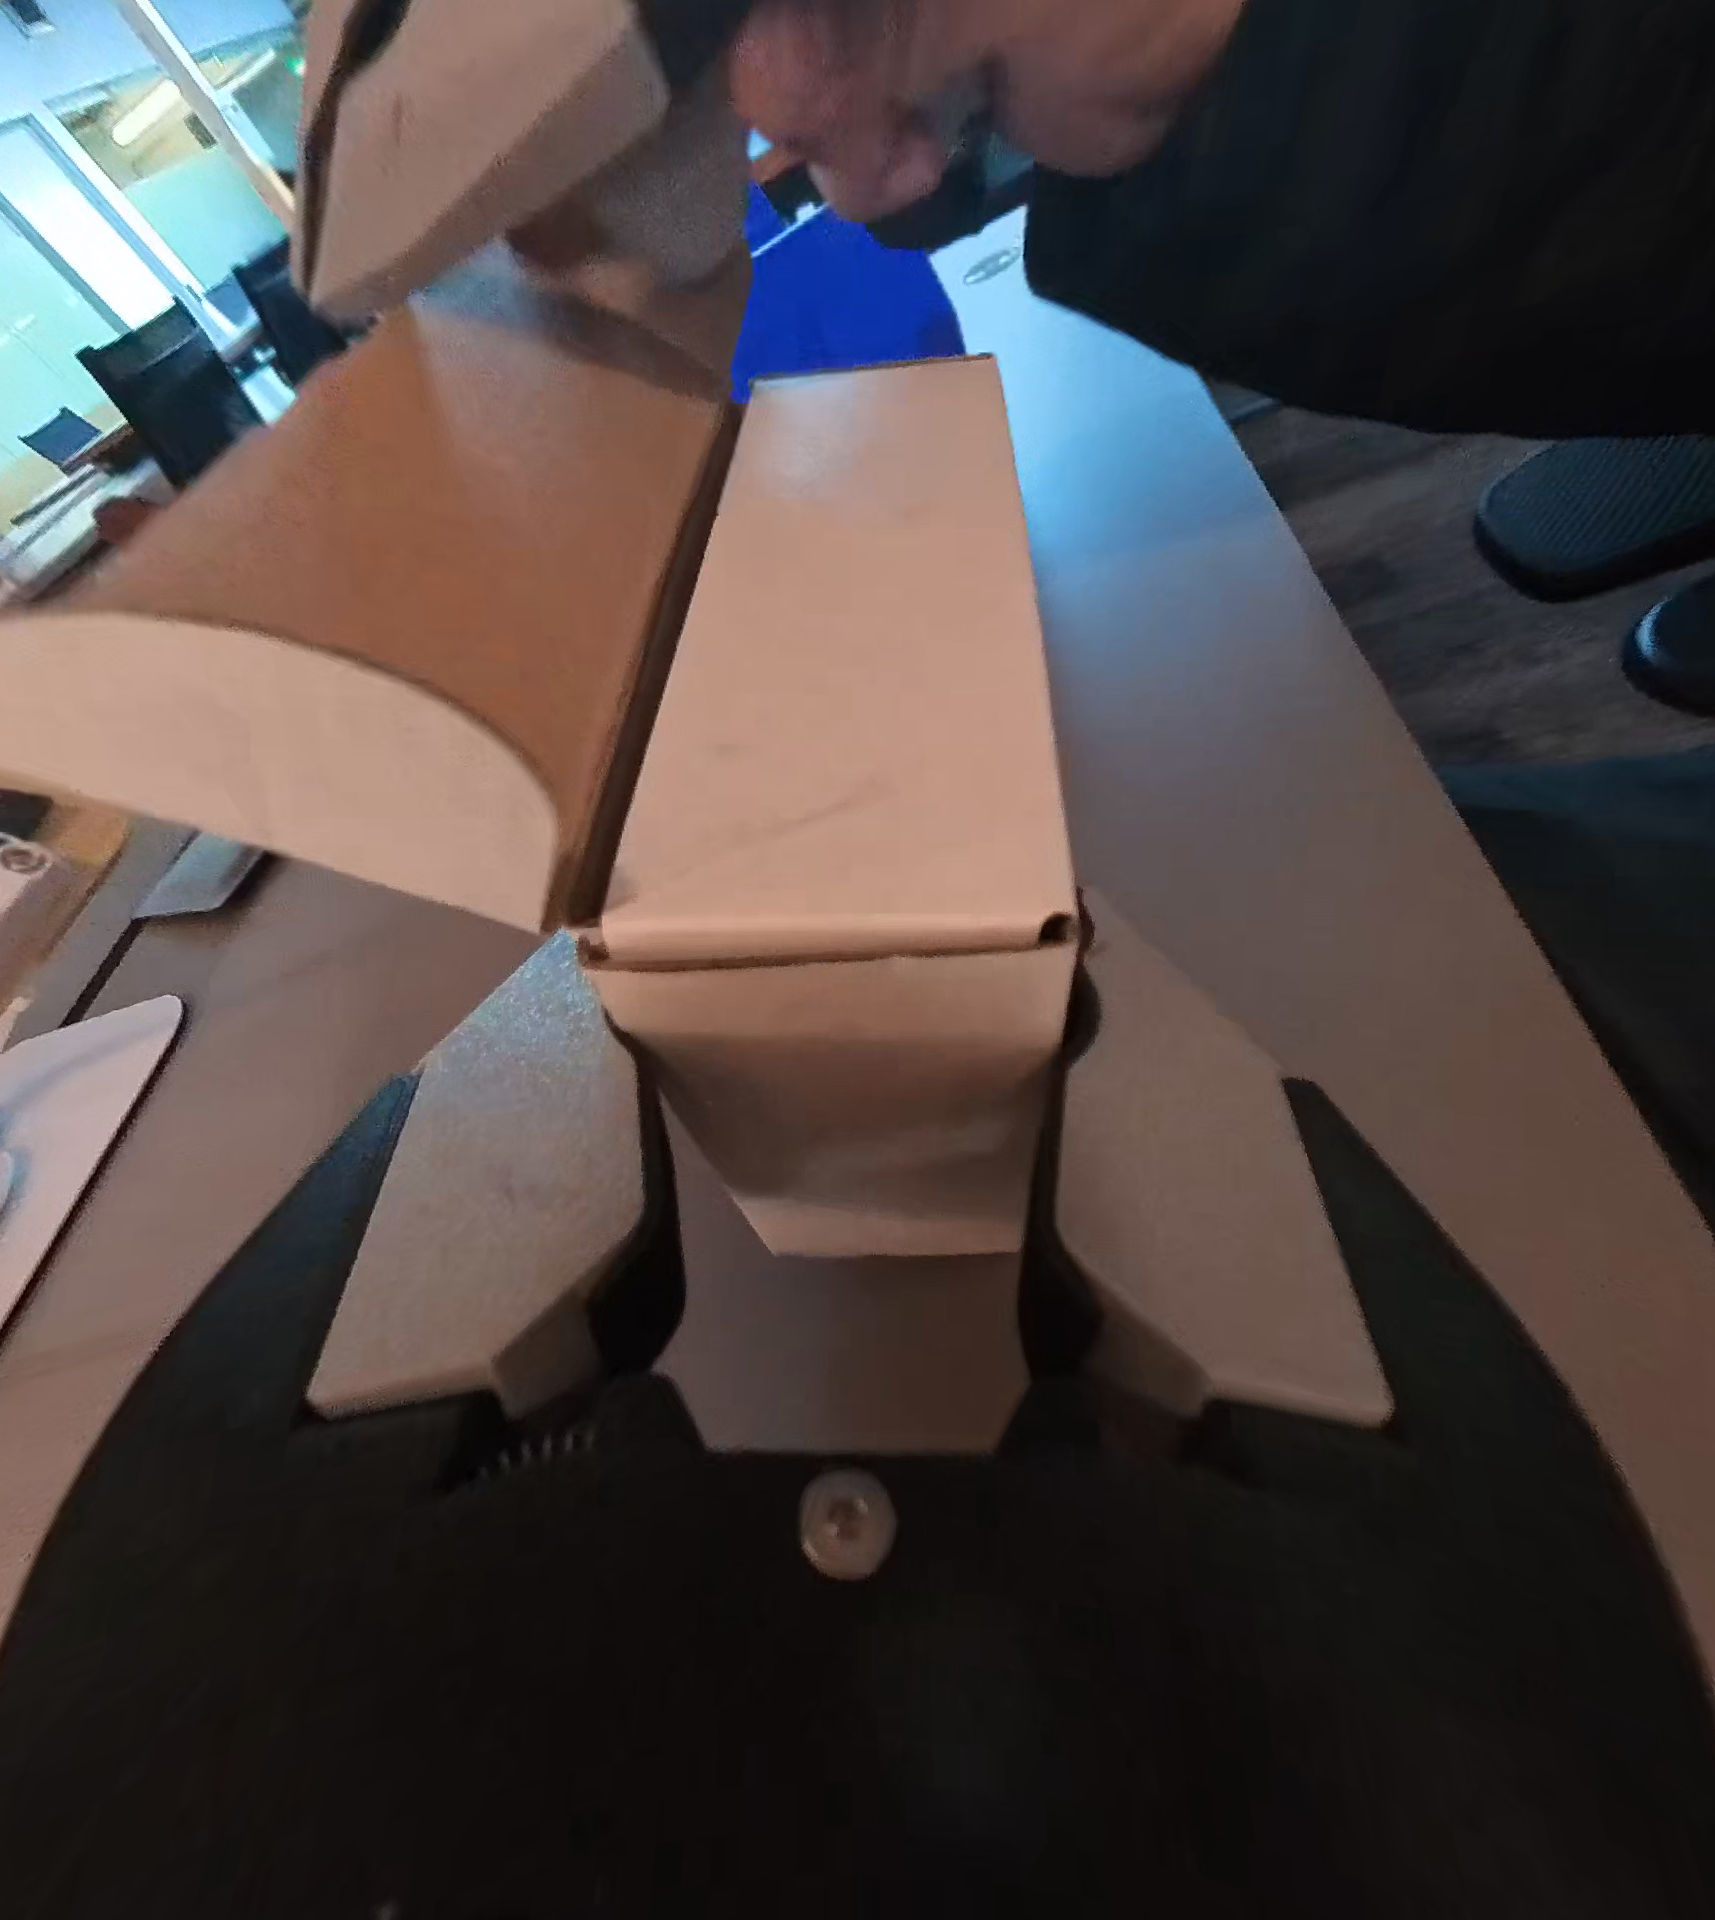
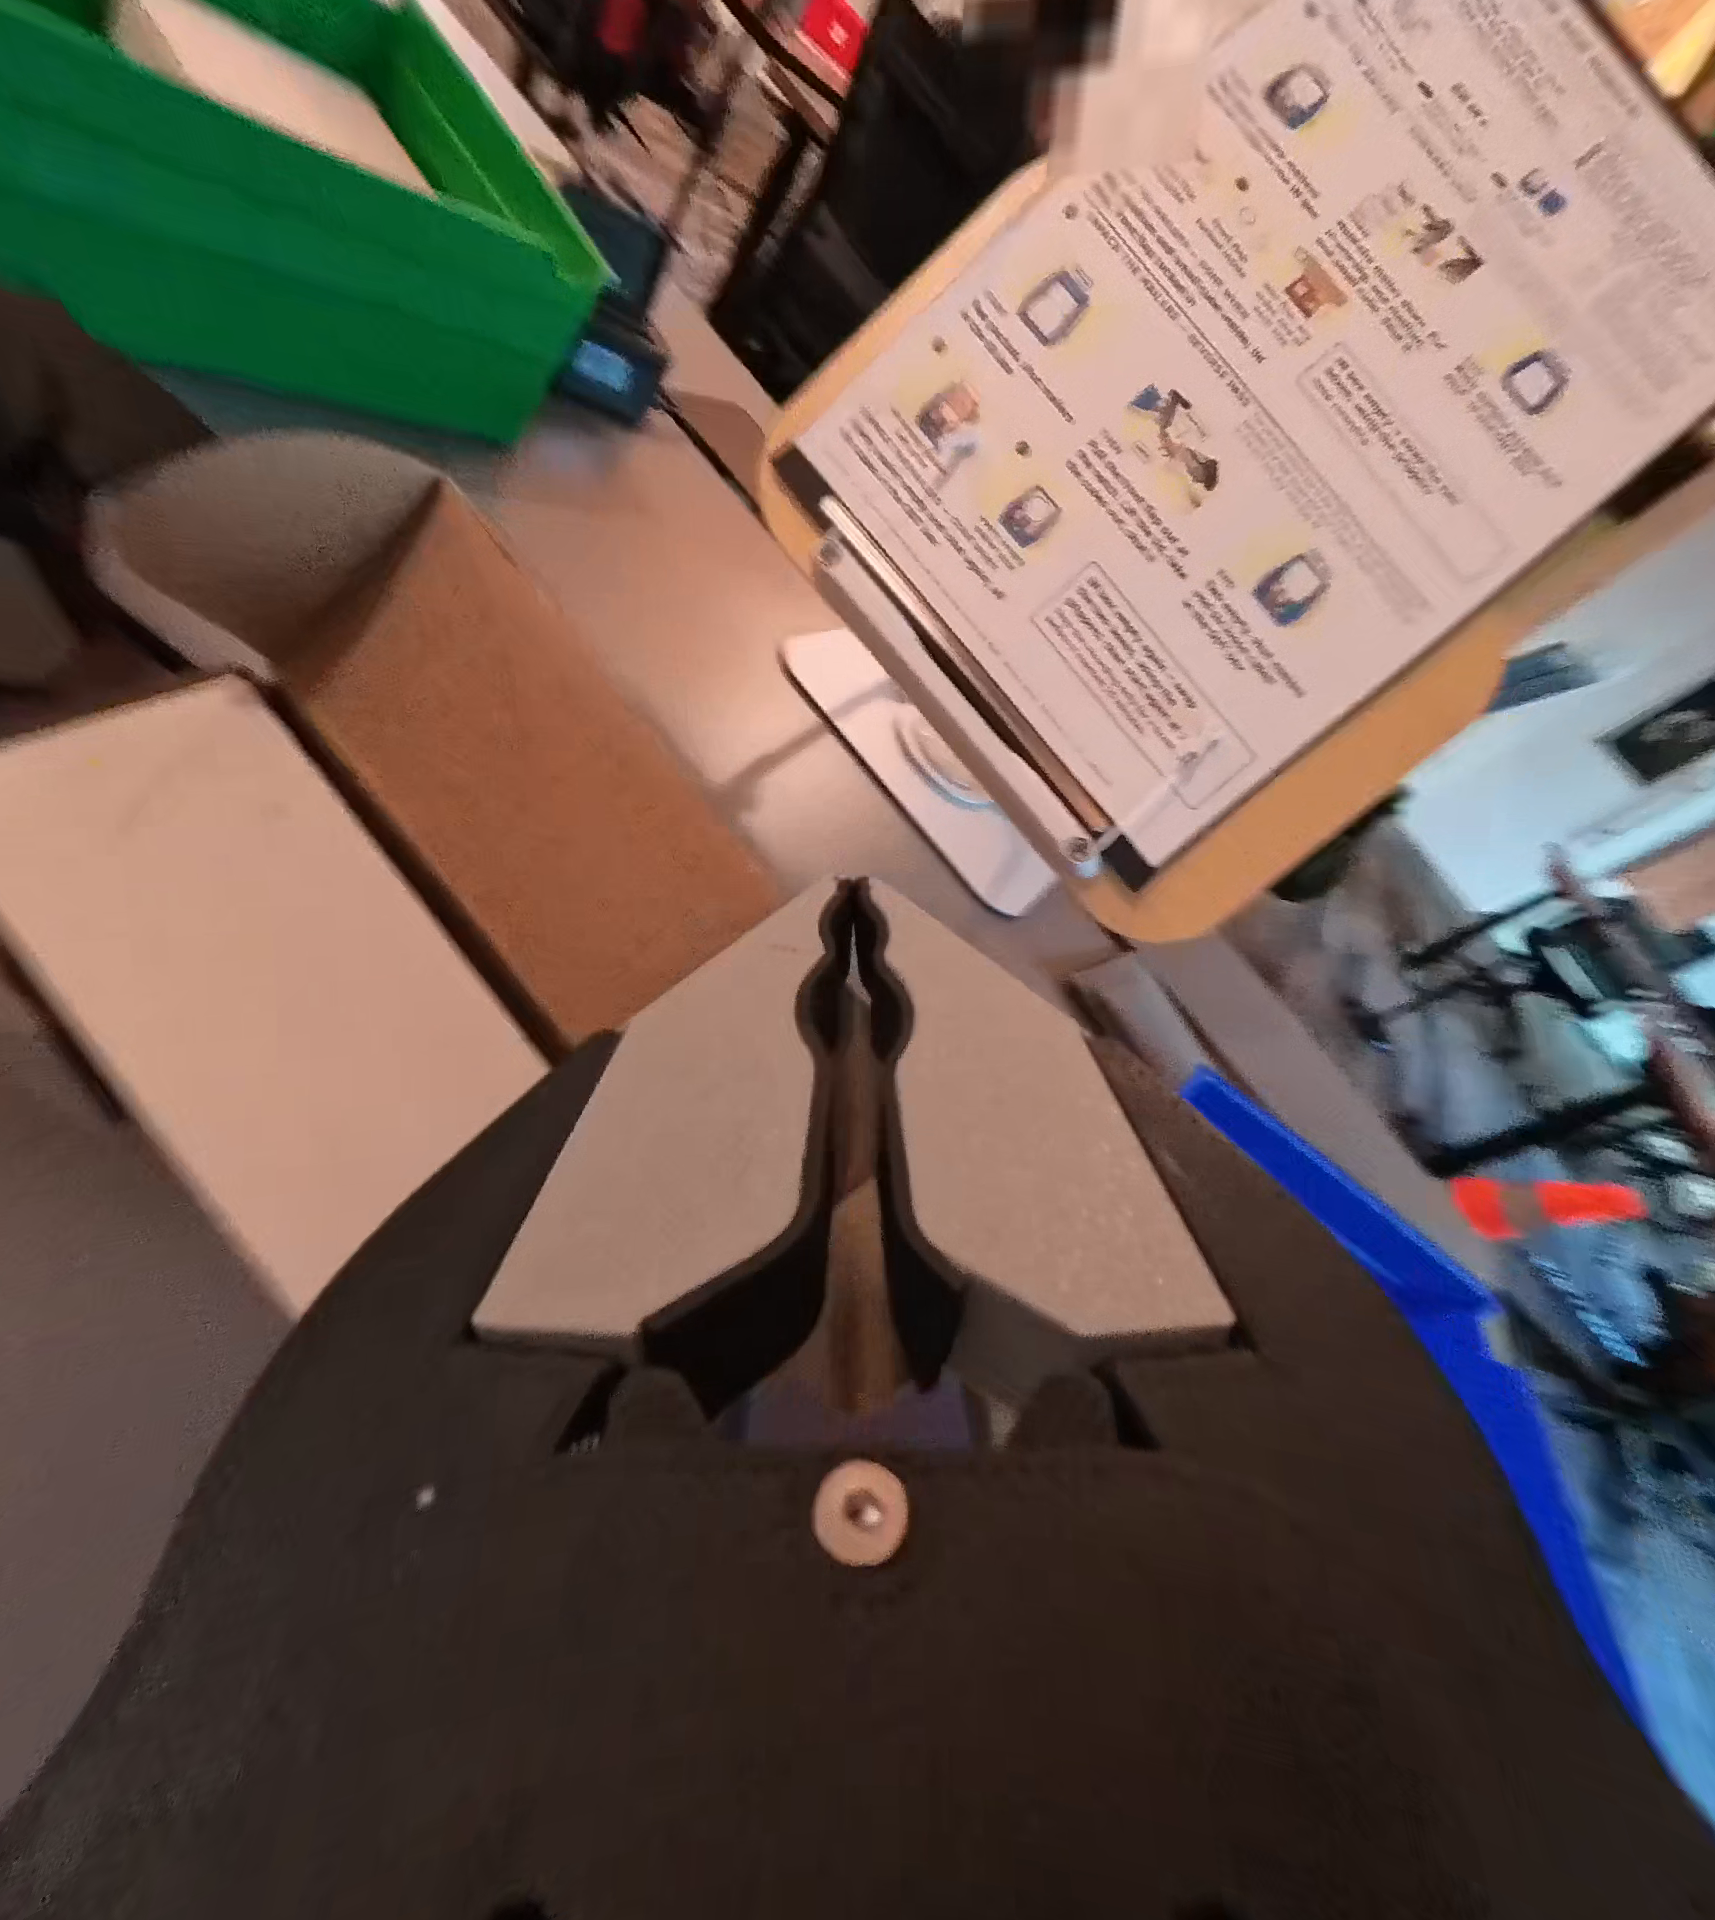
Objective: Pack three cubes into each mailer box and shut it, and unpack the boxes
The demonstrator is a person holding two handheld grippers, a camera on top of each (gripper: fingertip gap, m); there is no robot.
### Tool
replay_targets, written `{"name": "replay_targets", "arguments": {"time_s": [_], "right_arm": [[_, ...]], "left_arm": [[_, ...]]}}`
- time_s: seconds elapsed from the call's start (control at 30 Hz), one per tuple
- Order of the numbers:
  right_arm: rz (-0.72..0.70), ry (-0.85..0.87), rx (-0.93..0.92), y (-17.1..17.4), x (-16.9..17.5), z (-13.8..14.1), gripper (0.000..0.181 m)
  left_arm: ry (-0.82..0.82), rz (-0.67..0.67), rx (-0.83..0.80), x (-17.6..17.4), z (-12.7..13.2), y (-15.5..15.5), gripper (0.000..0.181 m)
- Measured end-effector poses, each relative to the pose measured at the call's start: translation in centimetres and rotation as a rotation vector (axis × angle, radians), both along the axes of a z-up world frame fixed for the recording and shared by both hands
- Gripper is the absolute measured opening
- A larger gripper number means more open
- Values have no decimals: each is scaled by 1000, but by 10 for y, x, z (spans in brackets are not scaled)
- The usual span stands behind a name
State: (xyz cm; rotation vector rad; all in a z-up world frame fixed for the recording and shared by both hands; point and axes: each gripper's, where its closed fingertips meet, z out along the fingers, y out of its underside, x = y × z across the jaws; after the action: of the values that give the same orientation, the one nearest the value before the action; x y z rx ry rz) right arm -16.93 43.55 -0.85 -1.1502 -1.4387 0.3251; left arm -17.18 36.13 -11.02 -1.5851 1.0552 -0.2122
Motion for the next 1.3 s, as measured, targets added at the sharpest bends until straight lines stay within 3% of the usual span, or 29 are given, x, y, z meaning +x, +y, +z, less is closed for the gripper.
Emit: {"name": "replay_targets", "arguments": {"time_s": [0.03,0.17,0.23,0.3,0.37,0.47,0.6,0.83,0.97,1.0,1.03,1.07,1.17,1.3], "right_arm": [[47,14,-57,-8,3,4,0],[332,-3,-264,-59,14,10,35],[412,-53,-286,-76,19,5,62],[461,-118,-264,-87,20,-8,63],[467,-188,-220,-91,15,-26,64],[371,-308,-106,-78,2,-56,69],[306,-427,-13,-73,-9,-85,82],[441,-400,122,-93,2,-72,54],[598,-383,85,-121,15,-70,50],[635,-393,54,-129,20,-70,43],[674,-408,25,-135,27,-69,14],[732,-451,-4,-143,36,-74,0],[774,-573,-48,-151,49,-93,8],[743,-569,-85,-150,42,-91,22]], "left_arm": [[-10,-4,-11,0,0,-1,78],[-110,-36,-58,-1,10,-7,77],[-207,-71,-85,-2,23,-13,75],[-286,-64,-83,-8,36,-12,74],[-357,-61,-86,-14,46,-10,68],[-492,-128,-86,-13,65,-16,43],[-503,-41,-71,-28,65,-6,40],[-521,37,5,-44,80,-4,38],[-587,66,59,-58,96,-5,38],[-615,60,64,-61,101,-7,38],[-652,56,77,-66,106,-9,38],[-686,54,87,-72,111,-11,38],[-704,98,71,-84,108,-8,38],[-726,101,59,-87,109,-7,38]]}}
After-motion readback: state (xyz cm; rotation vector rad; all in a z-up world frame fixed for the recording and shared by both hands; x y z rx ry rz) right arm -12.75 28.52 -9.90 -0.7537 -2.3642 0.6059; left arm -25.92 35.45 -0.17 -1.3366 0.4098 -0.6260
